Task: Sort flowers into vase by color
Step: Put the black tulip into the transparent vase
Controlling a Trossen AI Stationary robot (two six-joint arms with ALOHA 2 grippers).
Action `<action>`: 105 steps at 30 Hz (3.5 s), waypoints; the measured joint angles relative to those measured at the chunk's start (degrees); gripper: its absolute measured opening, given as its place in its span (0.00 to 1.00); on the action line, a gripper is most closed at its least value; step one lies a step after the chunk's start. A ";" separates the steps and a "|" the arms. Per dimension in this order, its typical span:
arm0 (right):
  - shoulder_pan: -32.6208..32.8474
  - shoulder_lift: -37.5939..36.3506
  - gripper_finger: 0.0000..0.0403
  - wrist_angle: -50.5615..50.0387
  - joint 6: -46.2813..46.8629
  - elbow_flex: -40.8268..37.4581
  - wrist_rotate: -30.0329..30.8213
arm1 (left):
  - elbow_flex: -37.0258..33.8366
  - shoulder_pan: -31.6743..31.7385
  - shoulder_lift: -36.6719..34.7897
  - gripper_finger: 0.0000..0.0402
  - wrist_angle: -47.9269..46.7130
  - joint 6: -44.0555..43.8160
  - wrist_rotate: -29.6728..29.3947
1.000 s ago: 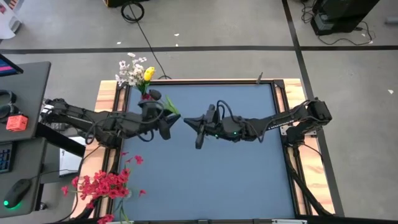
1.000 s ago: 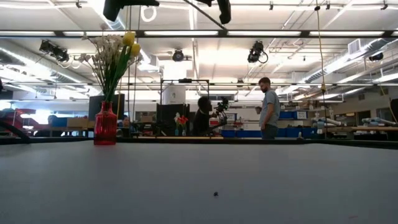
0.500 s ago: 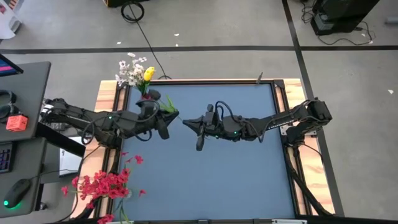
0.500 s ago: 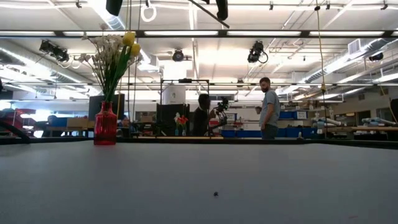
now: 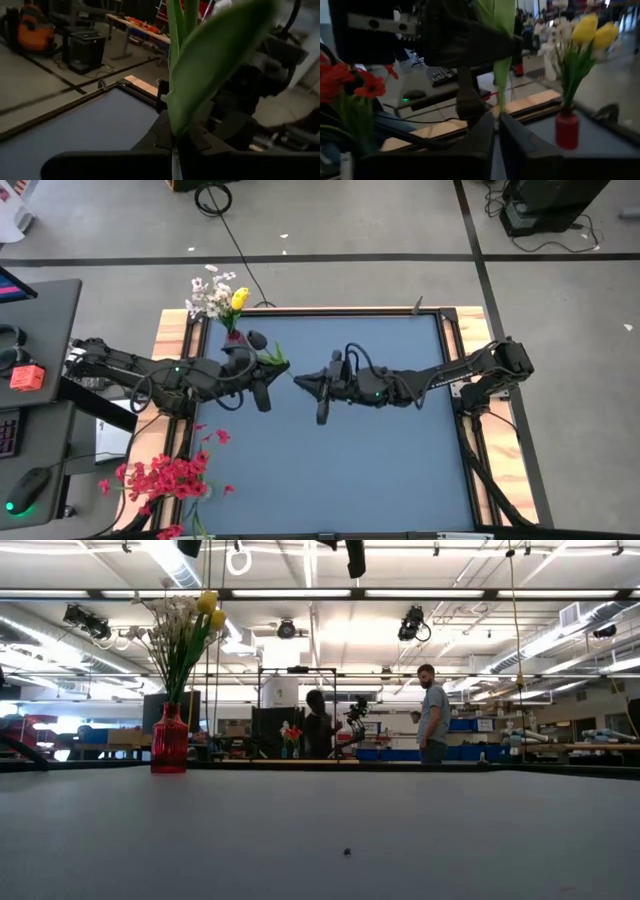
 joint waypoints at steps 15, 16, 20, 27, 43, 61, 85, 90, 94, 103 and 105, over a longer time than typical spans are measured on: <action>-0.28 -0.04 0.37 -6.75 7.19 0.00 0.18 | 0.00 0.04 -0.02 0.03 -3.52 4.96 4.47; -0.32 -0.04 0.38 -6.75 7.17 0.00 0.18 | 0.00 0.04 -0.02 0.03 -3.78 4.91 4.48; -0.37 -0.04 0.39 -6.72 7.19 0.00 0.28 | 0.00 0.04 -0.02 0.03 -4.43 4.83 4.56; -0.37 -0.04 0.39 -6.78 7.20 0.00 0.37 | 0.00 0.02 -0.03 0.04 -5.03 4.67 6.89; -0.37 -0.04 0.38 -8.09 14.73 0.02 -1.79 | -0.04 -4.08 -5.97 0.04 -9.98 4.90 11.67; 0.25 -0.04 0.38 -8.33 25.05 0.02 -3.53 | -0.04 -11.61 -15.27 0.03 -25.42 11.08 26.14; 8.14 -0.02 0.38 -12.34 44.30 0.02 12.13 | -0.02 -25.26 -25.44 0.03 -34.45 20.13 47.08; 9.87 -0.02 0.38 -12.29 46.52 0.02 16.12 | -0.02 -26.91 -25.44 0.03 -34.52 21.64 47.99; 10.78 -0.01 0.38 -12.30 47.68 0.02 18.32 | -0.02 -28.05 -25.25 0.03 -35.13 21.56 49.51; 11.45 0.00 0.38 -12.17 47.73 0.02 20.05 | -0.01 -29.81 -23.50 0.03 -35.49 21.37 50.72; 11.45 0.00 0.38 -12.18 47.73 0.02 20.08 | -0.02 -29.79 -23.04 0.03 -35.58 21.60 50.68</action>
